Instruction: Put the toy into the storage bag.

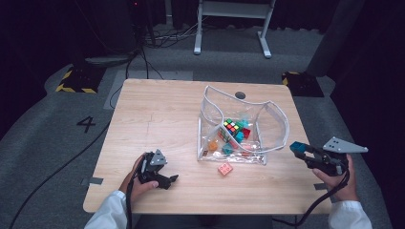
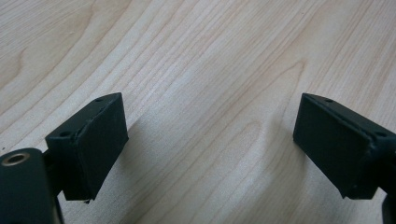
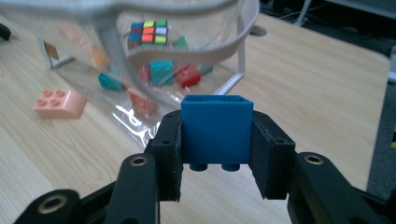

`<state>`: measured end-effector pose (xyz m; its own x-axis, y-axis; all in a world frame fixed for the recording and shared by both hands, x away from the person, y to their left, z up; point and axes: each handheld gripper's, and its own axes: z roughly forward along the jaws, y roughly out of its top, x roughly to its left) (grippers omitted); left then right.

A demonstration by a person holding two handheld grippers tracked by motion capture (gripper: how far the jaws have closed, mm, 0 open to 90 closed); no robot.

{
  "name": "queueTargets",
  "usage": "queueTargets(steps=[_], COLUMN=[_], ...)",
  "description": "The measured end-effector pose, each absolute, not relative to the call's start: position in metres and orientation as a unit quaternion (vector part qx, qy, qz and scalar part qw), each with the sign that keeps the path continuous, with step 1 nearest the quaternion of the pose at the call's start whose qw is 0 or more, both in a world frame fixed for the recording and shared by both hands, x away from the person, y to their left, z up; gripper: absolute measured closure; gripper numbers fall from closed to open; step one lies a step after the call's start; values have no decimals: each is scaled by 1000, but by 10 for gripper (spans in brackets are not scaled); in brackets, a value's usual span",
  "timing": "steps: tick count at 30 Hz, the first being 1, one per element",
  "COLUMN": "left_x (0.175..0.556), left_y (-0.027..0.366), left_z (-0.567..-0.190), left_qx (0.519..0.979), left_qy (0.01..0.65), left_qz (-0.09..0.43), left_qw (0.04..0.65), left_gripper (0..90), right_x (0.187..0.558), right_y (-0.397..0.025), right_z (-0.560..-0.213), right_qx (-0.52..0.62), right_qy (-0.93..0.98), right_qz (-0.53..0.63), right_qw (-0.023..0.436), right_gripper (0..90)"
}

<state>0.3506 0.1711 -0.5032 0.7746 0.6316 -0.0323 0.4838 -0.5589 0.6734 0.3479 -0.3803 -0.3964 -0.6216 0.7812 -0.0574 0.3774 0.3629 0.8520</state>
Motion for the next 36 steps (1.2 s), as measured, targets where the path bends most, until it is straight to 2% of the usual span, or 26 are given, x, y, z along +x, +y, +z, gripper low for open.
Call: queueTargets(steps=[9, 17, 26, 36], left_x=[351, 351, 351, 351], left_y=[171, 171, 171, 171], left_z=[-503, -503, -503, -503], left_qx=[876, 876, 876, 876], left_qy=[318, 318, 318, 318], left_qz=[107, 107, 107, 107], left_qw=[346, 345, 345, 345], left_gripper=[102, 102, 101, 102], right_x=[360, 371, 387, 404], right_y=[-379, -368, -345, -304], right_z=[-358, -337, -313, -305], right_qx=[357, 336, 306, 258], right_qy=[784, 788, 801, 836], right_qz=[438, 439, 444, 422], right_qw=[259, 269, 260, 240], right_gripper=[590, 590, 590, 589])
